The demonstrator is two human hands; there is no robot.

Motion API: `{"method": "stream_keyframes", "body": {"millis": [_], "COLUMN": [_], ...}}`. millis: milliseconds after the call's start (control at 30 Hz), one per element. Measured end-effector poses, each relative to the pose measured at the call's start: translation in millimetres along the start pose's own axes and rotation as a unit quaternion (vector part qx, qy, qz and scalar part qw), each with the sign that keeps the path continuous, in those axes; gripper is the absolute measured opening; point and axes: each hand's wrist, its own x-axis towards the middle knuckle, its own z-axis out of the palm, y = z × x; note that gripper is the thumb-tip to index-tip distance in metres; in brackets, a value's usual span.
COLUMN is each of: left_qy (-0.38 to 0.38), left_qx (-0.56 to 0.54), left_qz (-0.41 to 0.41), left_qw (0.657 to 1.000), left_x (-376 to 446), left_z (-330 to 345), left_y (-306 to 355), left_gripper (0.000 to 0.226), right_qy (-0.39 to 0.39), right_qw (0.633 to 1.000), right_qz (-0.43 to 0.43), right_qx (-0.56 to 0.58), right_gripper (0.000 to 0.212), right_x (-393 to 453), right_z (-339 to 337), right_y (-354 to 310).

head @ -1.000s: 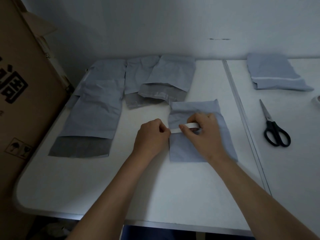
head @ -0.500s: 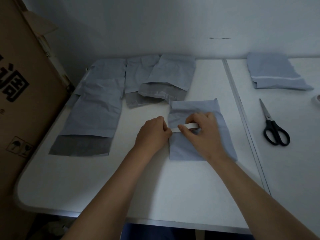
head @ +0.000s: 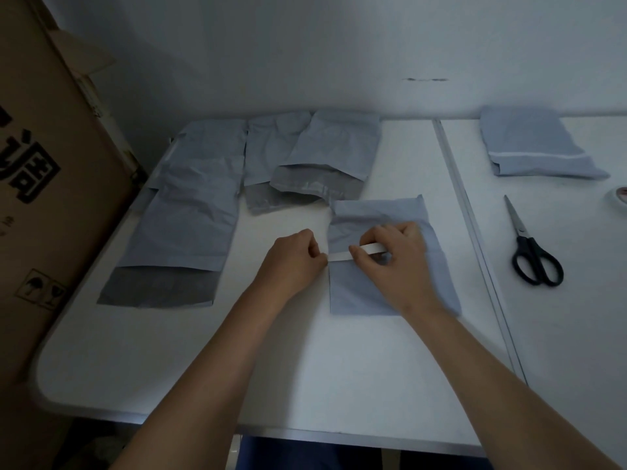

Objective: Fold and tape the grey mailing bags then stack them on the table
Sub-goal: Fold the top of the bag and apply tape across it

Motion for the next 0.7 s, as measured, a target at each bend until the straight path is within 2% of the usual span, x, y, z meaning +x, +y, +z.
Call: {"method": "stream_keyframes", "body": {"millis": [133,233,333,467,533,600,700], "left_qy": [0.052,0.108,0.069,0.073,0.078,0.082,0.085], "left_qx": [-0.001,-0.009,0.013,0.050,0.051,0.049,0.056], "left_qz": [0.037,0.158,0.247,0.280,0.287,0.292,0.292], "left_qw": [0.998,0.981,0.966,0.956,0.953,0.952,0.951], "left_x": [-7.7,-11.9,-10.4,-10.4,-11.7,-12.4,-12.5], "left_z": [-1.8,1.4,9.9,18.0,18.1,17.6,18.1], "left_y": [-1.4,-1.4,-4.4,-11.5,-12.6,-12.1,-11.5], "left_gripper": [0.008,0.011,0.018,0.025,0.026,0.027,0.028], "right_qy": [-0.003,-0.003,-0.001,-0.020,-0.072,-0.158,-0.265], "right_qw": [1.000,1.000,1.000,1.000,0.996,0.985,0.959], "right_qz": [0.003,-0.001,-0.005,0.005,0.046,0.075,0.100], "right_qx": [0.003,0.000,-0.002,0.002,0.014,0.006,-0.013], "right_gripper": [0.023,0.024,0.025,0.019,0.020,0.024,0.037], "right_x": [0.5,0.4,0.9,1.6,8.3,20.8,42.0], "right_z": [-0.3,0.0,0.4,2.5,-1.9,-11.7,-29.6], "right_y": [-0.3,-1.2,1.2,2.3,-0.4,-4.0,-15.8]}}
